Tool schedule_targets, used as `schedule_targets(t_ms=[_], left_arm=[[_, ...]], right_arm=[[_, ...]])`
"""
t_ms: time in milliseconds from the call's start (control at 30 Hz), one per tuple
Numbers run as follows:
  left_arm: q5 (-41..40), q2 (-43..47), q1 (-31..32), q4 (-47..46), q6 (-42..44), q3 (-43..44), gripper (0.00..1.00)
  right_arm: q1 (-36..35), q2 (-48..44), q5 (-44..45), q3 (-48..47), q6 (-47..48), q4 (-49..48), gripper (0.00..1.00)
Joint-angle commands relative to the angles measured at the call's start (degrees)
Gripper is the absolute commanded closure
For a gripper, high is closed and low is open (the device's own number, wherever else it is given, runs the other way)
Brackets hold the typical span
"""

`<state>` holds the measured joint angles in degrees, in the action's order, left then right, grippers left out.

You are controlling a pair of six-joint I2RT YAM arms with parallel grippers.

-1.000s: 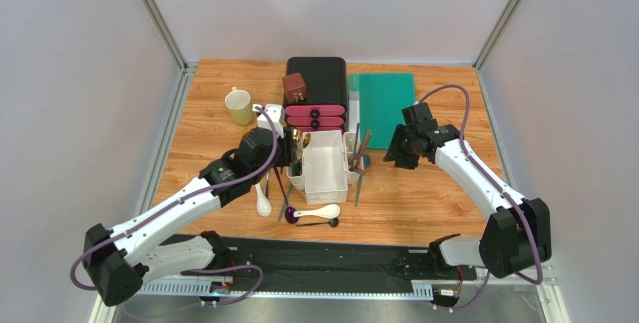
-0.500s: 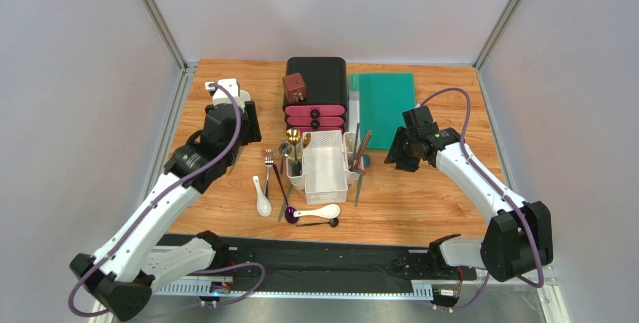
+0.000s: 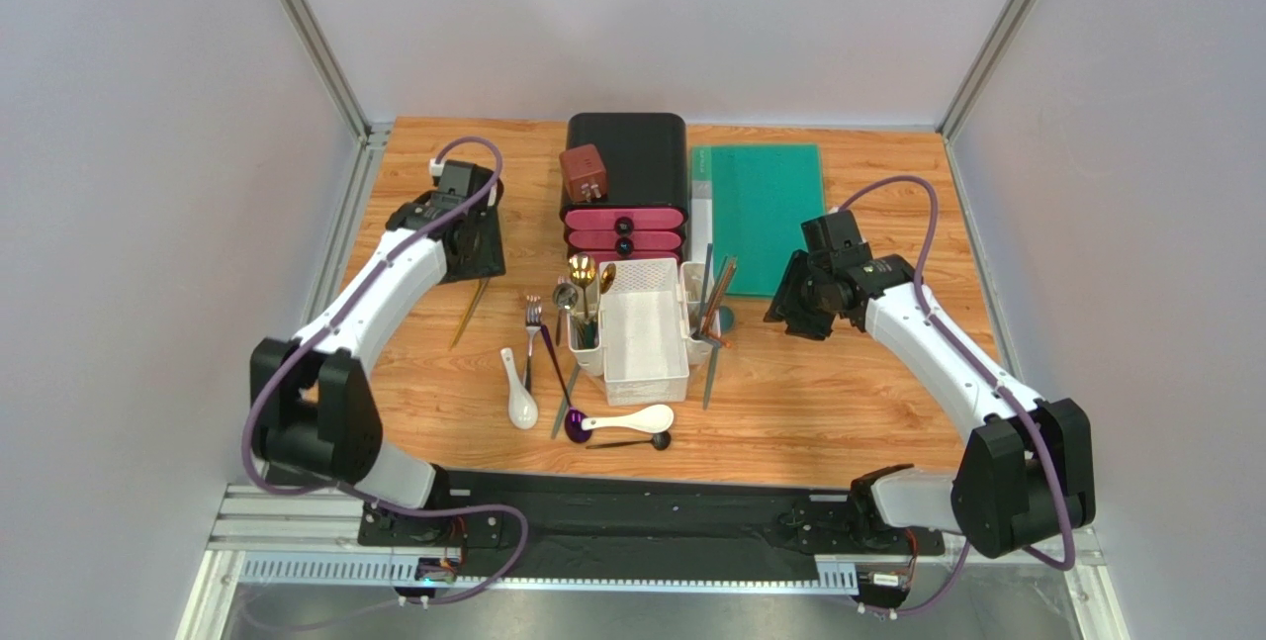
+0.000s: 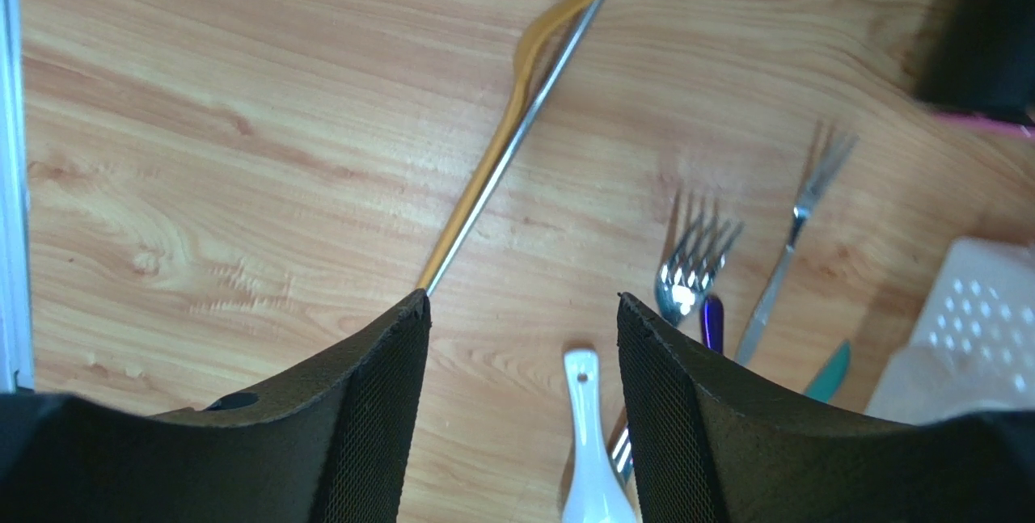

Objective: Sort the eating utensils into containers
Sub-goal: Pick up the fork at the center of the board.

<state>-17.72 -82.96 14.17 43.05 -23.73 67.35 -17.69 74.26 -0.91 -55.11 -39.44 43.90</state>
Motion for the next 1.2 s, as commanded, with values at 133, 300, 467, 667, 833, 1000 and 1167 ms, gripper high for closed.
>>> schedule_targets(t_ms=[133, 300, 467, 667, 833, 1000, 1167], left_arm=[[5.2, -13.9, -4.8, 1.9, 3.8, 8.7, 0.36], [5.8, -19.3, -5.3, 1.7, 4.3, 11.6, 0.37], [6.3, -21.5, -6.5, 1.8, 4.0, 12.7, 0.37], [7.1, -22.5, -8.2, 1.6, 4.9, 12.7, 0.38], [7.3, -24.5, -9.0, 1.5, 5.3, 13.5, 0.38], [8.3, -27.5, -9.3, 1.4, 5.4, 15.2, 0.41], [7.8, -29.1, -9.4, 1.6, 5.3, 16.1, 0.42]], right_arm=[[0.4, -0.7, 0.8, 0.3, -1.6, -2.2, 0.57], [0.5, 0.1, 0.8, -0.2, -1.9, -2.3, 0.57], [0.6, 0.3, 0.9, -0.3, -2.0, -2.2, 0.57], [1.0, 1.2, 0.8, -0.9, -2.0, -2.2, 0.57], [1.2, 2.8, 0.5, -2.7, -1.4, -2.0, 0.57], [1.5, 3.3, 0.6, -3.4, -0.8, -1.6, 0.57], [2.0, 2.7, 0.7, -3.2, -0.7, -1.1, 0.57]])
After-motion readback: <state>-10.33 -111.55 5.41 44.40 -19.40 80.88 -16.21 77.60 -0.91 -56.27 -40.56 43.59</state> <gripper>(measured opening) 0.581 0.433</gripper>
